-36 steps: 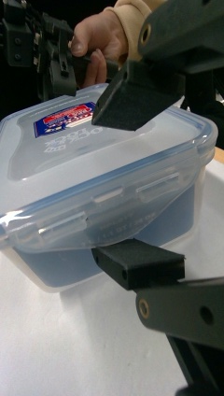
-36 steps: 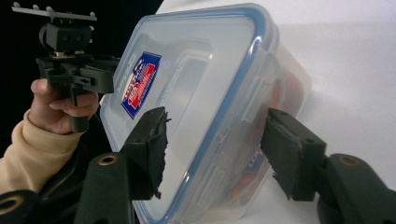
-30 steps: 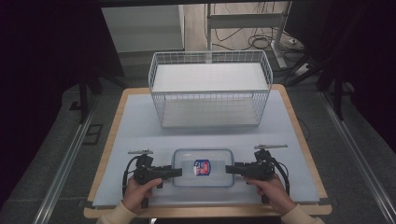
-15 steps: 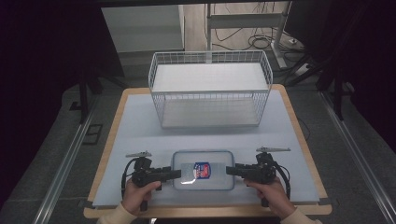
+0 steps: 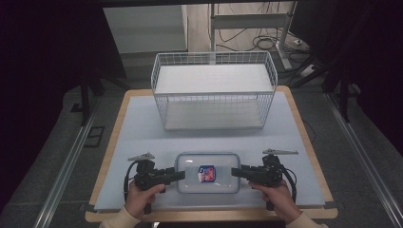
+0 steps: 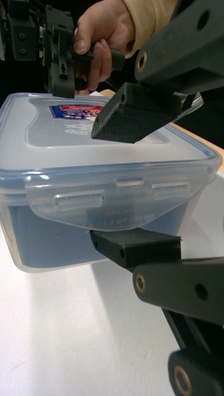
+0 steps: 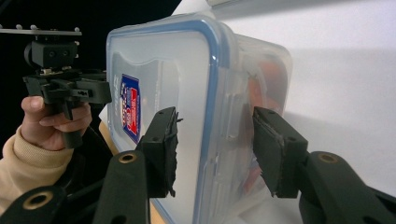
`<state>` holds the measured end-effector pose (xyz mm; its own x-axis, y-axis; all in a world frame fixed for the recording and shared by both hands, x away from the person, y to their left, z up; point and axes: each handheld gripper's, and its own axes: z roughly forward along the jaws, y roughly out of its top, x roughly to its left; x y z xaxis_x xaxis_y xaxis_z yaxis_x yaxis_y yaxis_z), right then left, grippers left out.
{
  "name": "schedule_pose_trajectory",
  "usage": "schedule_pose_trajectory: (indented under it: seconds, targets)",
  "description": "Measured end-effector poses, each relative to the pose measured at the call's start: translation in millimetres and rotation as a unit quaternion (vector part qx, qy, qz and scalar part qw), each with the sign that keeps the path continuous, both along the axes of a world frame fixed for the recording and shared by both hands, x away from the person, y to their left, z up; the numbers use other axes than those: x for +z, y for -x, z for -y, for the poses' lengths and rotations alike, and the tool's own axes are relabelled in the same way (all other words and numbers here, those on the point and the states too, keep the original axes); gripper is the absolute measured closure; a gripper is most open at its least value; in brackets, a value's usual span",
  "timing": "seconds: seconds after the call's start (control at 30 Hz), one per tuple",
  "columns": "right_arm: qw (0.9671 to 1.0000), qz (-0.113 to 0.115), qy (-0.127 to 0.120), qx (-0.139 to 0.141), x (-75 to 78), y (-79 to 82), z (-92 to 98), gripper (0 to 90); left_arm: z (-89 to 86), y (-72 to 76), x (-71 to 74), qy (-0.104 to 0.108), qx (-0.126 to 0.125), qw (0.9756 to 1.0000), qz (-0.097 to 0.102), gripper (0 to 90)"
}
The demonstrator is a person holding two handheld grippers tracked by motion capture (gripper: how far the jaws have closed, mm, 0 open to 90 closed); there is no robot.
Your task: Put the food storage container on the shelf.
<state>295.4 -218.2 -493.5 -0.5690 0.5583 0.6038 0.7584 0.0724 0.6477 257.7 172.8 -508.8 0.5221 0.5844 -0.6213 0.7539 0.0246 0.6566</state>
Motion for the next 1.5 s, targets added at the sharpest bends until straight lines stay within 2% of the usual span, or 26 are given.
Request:
schedule_pose_trajectory:
  seconds: [0.4,0.57,0.9,1.13,1.5]
  targets:
    - [0.9999,0.014,0.001,-0.002,3.8,-3.6,-2.5,52.5,-1.0,-3.6,4.2,-0.002,0.006,1.0,0.007,47.0]
    - [0.9997,0.025,-0.001,-0.004,10.1,-3.0,-1.7,52.6,-0.4,-5.5,10.6,0.003,0.009,0.9999,0.014,47.3]
    - [0.9991,0.039,-0.006,-0.011,23.4,-9.1,4.1,52.5,5.7,-15.3,27.0,-0.001,0.007,0.9996,0.029,47.2]
    - [0.9981,0.061,-0.005,-0.01,40.1,-13.7,5.6,52.5,6.5,-21.6,43.1,-0.001,0.005,0.9989,0.047,47.2]
    - [0.9961,0.087,-0.008,-0.011,73.9,-28.2,5.3,52.6,5.9,-37.6,77.2,-0.001,0.007,0.997,0.077,47.2]
